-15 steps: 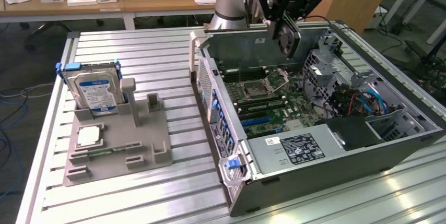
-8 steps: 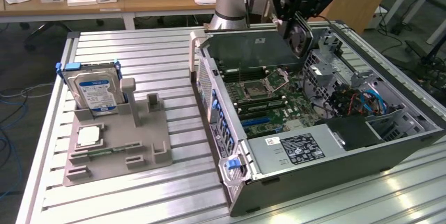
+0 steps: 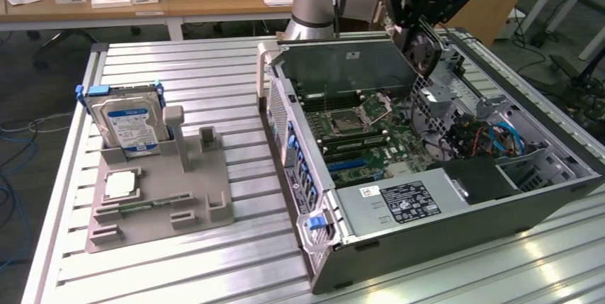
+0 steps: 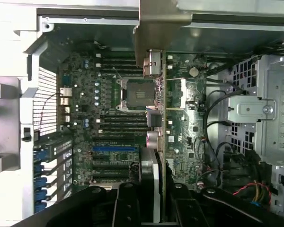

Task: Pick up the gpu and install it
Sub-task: 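Pick up the gpu and move the gpu toward the slot, then insert the gpu into the slot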

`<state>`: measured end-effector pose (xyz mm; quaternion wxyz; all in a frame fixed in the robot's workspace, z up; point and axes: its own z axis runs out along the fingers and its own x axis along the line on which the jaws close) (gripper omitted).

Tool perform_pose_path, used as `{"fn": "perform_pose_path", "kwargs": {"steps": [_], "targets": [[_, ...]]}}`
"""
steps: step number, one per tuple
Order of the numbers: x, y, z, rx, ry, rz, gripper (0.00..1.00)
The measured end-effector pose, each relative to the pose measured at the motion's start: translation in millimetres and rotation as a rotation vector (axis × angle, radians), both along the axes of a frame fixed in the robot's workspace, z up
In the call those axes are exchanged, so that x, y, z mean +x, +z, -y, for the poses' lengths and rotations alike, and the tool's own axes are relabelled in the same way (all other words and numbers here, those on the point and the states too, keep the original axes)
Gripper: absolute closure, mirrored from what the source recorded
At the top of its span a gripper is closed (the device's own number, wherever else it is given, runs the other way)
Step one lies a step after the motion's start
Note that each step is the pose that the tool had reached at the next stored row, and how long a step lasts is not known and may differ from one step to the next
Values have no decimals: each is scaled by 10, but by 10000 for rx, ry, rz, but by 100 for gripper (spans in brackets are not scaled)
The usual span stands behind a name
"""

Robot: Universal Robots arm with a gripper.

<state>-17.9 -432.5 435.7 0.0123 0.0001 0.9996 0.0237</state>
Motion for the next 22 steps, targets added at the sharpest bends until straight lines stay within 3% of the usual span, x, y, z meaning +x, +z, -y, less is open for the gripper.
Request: {"fn": "perform_pose_path", "kwargs": {"steps": [4, 16, 22], "targets": [[87, -3, 0, -2, 20, 0, 72], [90, -4, 0, -1, 66, 1, 72], [90, -5, 0, -1, 794, 1, 72]]}}
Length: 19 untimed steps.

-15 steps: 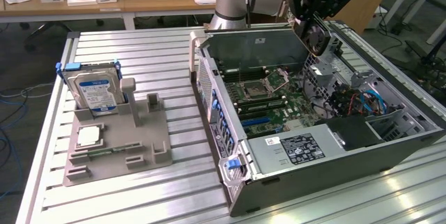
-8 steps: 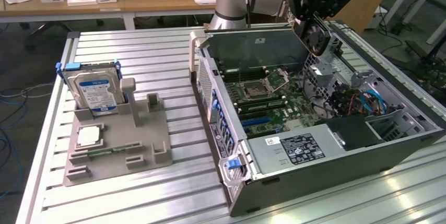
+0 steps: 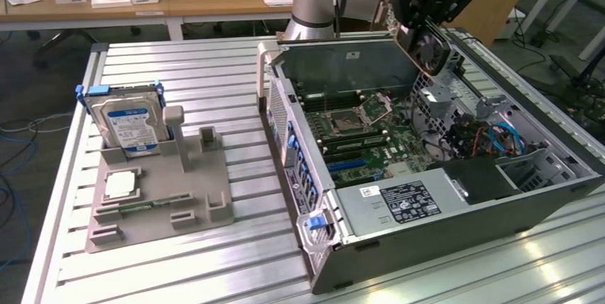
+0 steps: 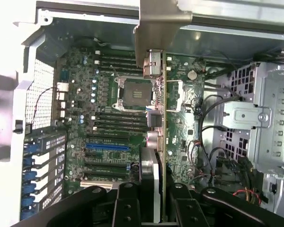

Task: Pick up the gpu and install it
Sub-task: 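Insert the gpu into the slot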

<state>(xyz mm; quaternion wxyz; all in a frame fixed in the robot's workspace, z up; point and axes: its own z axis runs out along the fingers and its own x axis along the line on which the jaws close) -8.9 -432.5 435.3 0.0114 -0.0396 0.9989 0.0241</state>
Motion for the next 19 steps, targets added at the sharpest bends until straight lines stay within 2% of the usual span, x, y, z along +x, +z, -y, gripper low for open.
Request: {"fn": "perform_pose_path", "kwargs": {"steps": [19], "targets": [[0, 0, 2, 0, 1930, 0, 72]]}}
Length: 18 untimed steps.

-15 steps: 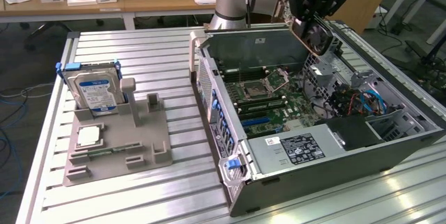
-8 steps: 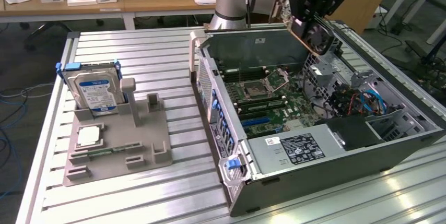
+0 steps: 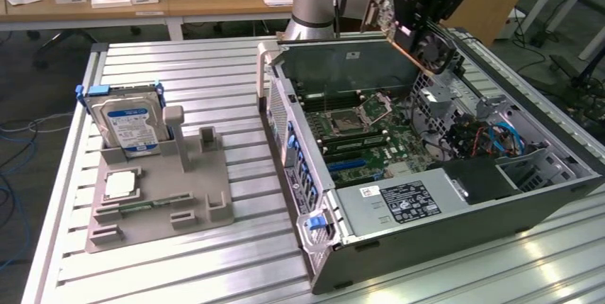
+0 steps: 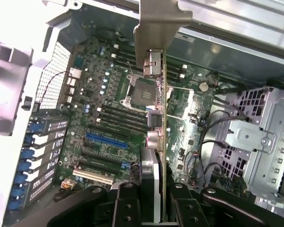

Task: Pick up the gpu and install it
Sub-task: 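Insert the gpu into the slot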

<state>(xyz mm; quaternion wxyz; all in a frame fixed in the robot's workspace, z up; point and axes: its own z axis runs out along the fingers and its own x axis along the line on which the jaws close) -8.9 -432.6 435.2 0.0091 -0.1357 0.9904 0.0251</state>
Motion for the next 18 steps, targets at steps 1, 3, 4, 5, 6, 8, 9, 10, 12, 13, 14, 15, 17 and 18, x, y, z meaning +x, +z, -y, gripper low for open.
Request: {"fn": "perform_pose_path", "kwargs": {"steps": [1, 3, 4, 5, 6, 8, 9, 10, 12, 13, 14, 15, 17, 18], "targets": [[0, 0, 0, 0, 104, 0, 72], [0, 0, 0, 0, 318, 0, 72], [0, 0, 0, 0, 408, 0, 72], [0, 0, 1, 0, 480, 0, 72], [0, 0, 1, 0, 554, 0, 72], [0, 0, 1, 0, 724, 0, 72], [0, 0, 1, 0, 810, 0, 72], [0, 0, 1, 0, 888, 0, 72], [0, 0, 2, 1, 1040, 1, 72], [0, 0, 2, 2, 1101, 0, 72], [0, 0, 2, 3, 1157, 0, 72], [0, 0, 3, 6, 1215, 0, 72], [0, 0, 3, 7, 1345, 0, 72], [0, 0, 3, 8, 1419, 1, 72]]}}
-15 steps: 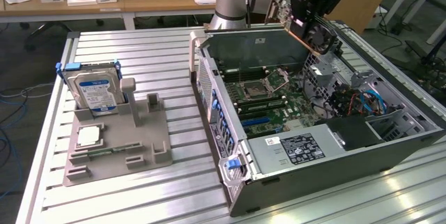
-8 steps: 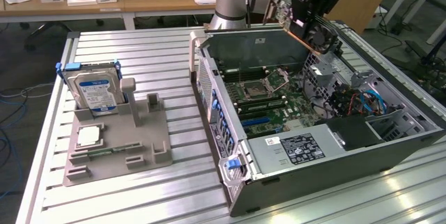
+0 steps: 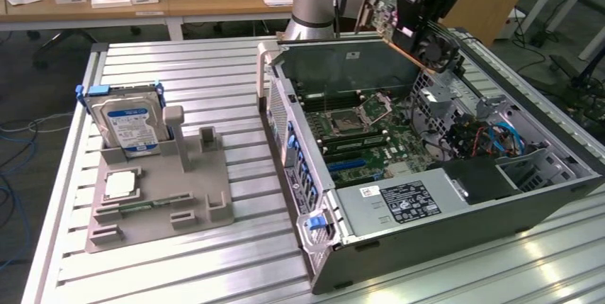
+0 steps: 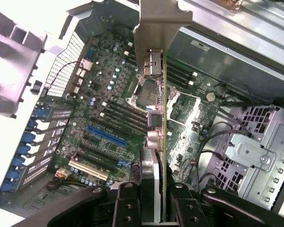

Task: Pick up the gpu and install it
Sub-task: 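Insert the gpu into the slot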

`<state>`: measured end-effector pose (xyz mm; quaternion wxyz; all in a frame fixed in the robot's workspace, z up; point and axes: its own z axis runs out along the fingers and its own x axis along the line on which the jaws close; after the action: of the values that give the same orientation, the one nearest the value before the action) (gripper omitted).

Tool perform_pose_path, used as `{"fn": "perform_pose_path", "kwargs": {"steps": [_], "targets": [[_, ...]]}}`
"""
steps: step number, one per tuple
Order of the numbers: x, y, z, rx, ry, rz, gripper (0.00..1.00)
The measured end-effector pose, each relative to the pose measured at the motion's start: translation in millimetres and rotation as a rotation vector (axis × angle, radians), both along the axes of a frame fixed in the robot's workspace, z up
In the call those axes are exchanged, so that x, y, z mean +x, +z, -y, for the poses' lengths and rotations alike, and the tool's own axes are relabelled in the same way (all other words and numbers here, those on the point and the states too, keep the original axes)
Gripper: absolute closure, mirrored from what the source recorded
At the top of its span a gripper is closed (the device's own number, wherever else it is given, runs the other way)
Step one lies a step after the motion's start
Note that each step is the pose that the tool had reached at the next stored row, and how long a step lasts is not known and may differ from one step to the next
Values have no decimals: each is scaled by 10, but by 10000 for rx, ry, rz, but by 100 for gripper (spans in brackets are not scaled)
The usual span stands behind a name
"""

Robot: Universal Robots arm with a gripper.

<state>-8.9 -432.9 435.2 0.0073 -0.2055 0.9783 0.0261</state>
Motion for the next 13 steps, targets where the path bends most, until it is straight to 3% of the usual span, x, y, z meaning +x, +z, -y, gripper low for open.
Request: {"fn": "perform_pose_path", "kwargs": {"steps": [8, 13], "targets": [[0, 1, 1, -1, 716, -1, 72], [0, -2, 1, 0, 1529, 0, 72]]}}
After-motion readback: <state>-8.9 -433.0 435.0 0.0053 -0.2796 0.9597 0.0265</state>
